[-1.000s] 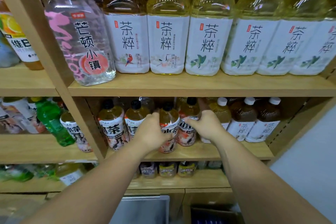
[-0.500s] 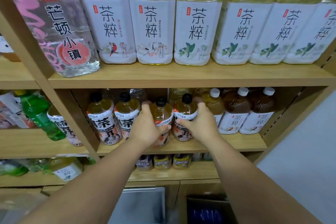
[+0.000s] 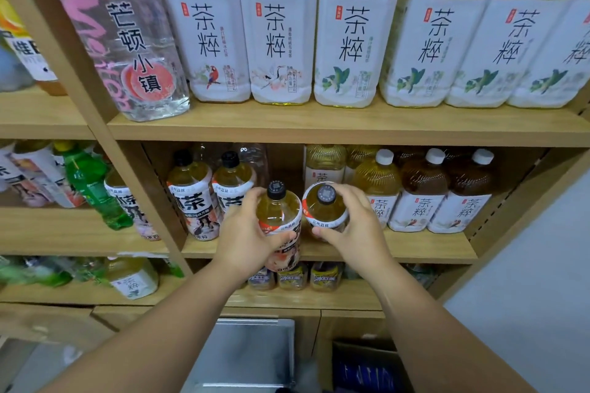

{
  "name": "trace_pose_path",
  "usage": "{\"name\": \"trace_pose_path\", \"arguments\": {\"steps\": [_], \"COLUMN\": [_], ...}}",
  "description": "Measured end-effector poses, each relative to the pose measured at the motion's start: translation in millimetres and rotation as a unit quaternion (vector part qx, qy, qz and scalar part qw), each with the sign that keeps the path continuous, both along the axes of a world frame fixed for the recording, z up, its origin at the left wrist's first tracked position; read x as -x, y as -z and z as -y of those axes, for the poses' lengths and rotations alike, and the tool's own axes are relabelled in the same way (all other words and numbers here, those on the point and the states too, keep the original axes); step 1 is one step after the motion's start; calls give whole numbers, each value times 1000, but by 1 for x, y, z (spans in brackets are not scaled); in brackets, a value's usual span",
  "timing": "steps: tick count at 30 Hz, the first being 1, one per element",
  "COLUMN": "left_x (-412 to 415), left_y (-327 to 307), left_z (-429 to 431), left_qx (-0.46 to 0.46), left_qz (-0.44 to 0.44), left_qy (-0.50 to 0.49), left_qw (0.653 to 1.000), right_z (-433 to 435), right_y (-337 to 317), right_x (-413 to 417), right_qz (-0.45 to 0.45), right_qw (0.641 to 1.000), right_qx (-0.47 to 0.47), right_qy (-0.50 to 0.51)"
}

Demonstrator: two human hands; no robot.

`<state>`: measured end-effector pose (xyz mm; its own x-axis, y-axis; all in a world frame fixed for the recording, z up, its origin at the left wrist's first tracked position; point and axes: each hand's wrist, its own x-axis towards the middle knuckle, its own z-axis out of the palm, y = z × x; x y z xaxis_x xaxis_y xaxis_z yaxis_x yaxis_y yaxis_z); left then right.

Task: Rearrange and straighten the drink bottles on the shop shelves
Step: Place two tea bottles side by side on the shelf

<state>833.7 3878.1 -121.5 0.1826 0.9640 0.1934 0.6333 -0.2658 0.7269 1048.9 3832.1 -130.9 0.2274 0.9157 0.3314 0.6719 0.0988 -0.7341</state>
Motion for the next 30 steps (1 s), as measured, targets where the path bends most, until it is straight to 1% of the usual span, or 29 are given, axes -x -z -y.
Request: {"name": "trace_pose_path", "arguments": {"steps": [1, 3, 7, 10, 12, 15, 19, 22, 26, 30], "left_x": [2, 5, 25, 53, 77, 116, 174, 213, 267, 327], "left_y": [0, 0, 4, 6, 4, -3, -3, 2, 10, 21], "left_z": [3, 9, 23, 34, 41, 46, 46, 39, 26, 3], "left_qx": [5, 31, 83, 115, 102, 84, 71, 59, 50, 57], "left_qz": [14, 73, 169, 230, 233, 229, 242, 259, 272, 286], "left_qy": [1, 13, -6, -10, -11, -23, -56, -89, -128, -124], "left_qw": [1000, 997, 982, 966, 967, 969, 966, 960, 952, 948], "right_z": [-1, -2, 1, 8, 14, 20, 21, 15, -1, -22], "right_y": [1, 4, 2, -5, -10, -19, -32, -38, -39, -35], "right_x": [2, 4, 14, 34, 48, 66, 94, 122, 177, 244], "right_qz": [-10, -12, -11, -45, -86, -99, -142, -156, -189, -175], "right_qw": [1000, 1000, 1000, 999, 996, 995, 986, 977, 964, 964], "right_qx": [-3, -4, 6, 3, 2, 4, 24, 43, 71, 78], "right_qy": [-9, -6, 19, 25, 21, 2, -88, -139, -175, -186]}}
